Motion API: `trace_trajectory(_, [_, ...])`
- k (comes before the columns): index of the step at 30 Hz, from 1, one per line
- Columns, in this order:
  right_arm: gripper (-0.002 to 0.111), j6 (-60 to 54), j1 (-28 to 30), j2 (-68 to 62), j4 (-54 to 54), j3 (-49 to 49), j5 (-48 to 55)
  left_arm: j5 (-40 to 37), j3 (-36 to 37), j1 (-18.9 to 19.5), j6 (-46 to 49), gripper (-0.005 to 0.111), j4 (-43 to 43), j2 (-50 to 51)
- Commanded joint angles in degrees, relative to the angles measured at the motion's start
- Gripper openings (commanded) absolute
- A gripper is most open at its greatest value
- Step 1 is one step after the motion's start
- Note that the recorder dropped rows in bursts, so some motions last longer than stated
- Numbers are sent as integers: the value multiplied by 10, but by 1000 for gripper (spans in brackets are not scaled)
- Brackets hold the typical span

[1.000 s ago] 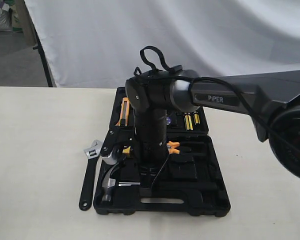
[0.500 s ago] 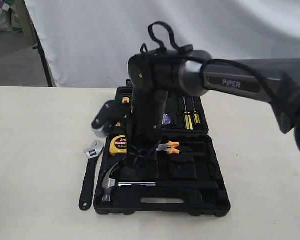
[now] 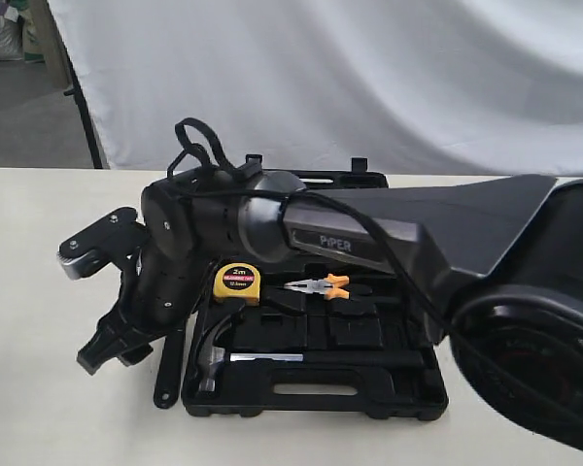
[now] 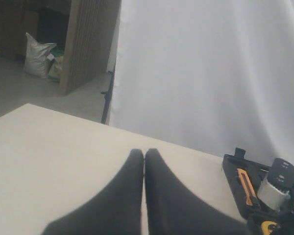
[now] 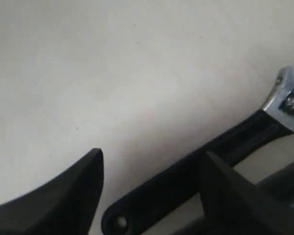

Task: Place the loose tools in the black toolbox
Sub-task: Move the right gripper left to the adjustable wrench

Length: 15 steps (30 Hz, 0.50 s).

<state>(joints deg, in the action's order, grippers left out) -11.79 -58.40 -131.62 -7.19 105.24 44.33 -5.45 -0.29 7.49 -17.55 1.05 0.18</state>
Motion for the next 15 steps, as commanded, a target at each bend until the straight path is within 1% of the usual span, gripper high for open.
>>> trace_trajectory(1, [57,57,4,-34,30,52,-4,4,-2,15,-3,1,3,-2])
trace_trajectory(6, [57,146,8,-57,82,86,20,4,-2,15,-3,1,3,-2])
trace_trajectory(15, [57,187,10,-85,88,86,23,4,-2,15,-3,1,3,-2])
